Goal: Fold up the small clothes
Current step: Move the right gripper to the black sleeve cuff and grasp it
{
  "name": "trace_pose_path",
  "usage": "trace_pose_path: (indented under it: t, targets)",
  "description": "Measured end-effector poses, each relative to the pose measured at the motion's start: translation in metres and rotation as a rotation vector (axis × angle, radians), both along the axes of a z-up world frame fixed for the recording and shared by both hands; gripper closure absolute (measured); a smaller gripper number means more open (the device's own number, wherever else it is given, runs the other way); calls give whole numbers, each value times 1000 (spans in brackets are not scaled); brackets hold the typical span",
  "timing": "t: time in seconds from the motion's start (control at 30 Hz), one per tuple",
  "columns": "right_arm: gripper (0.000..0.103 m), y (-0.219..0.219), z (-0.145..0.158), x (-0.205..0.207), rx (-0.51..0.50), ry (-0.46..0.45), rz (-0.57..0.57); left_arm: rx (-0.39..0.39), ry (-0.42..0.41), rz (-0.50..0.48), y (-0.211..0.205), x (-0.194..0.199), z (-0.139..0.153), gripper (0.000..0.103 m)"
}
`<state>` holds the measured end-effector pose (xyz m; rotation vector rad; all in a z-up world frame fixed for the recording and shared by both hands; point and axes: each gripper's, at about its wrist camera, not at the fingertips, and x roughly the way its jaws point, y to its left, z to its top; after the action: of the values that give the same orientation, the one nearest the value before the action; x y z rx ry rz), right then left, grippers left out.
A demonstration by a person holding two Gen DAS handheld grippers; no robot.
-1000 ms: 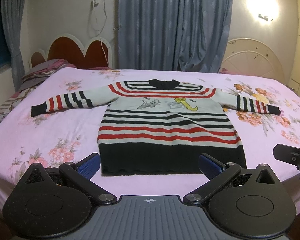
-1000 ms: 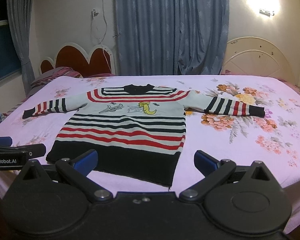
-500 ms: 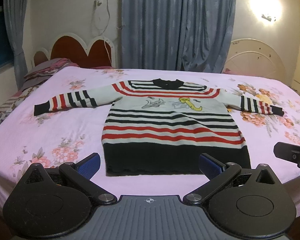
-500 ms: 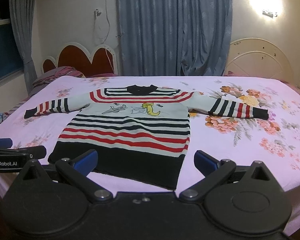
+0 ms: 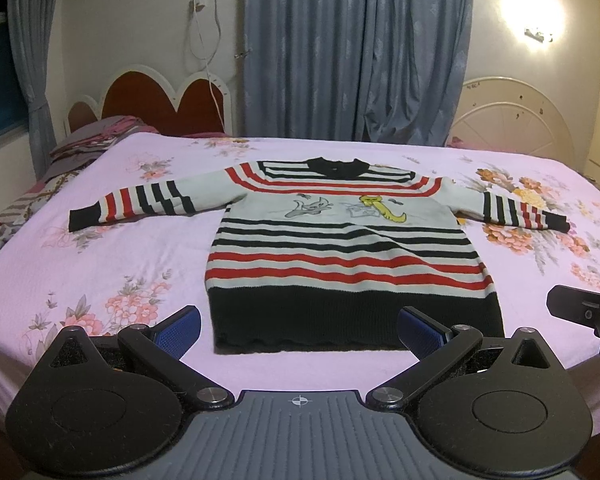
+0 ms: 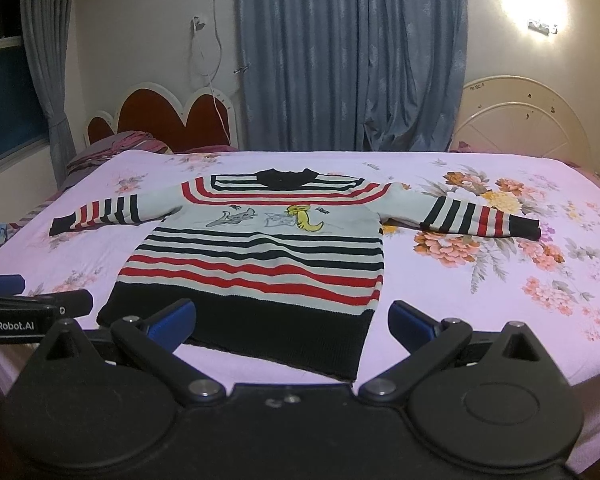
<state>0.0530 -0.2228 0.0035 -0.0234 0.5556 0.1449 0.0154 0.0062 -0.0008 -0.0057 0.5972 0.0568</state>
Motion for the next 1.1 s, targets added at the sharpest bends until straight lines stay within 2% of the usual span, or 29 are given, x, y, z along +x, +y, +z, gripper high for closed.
trace_pose_path:
  t: [0.17,0.37,0.53,0.77,0.83,0.9,1.1]
  targets:
    - [1,-3,1,4,-5,-3,-16,1,5,-3,-1,7,0,0]
    - [1,-18,5,30,11,-12,-57,8,7,-11,-7,35,2,0]
    - [1,-27,4,62,25,-13,-82,7,12,-13,-9,73,0,0]
    - [2,-36,-1,123,21,-7,-132,-63,29,-76,-7,147,-8,0]
    - [5,-40,-1,143,23,-10,-158,-82,30,-104,-6,169,-10,0]
    - [18,-45,-1,160,23,-7,-189,-102,35,-129,-4,190,-10,0]
    - [26,-67,-6,203,30,3,-293,-166,73,-178,-2,253,-22,0]
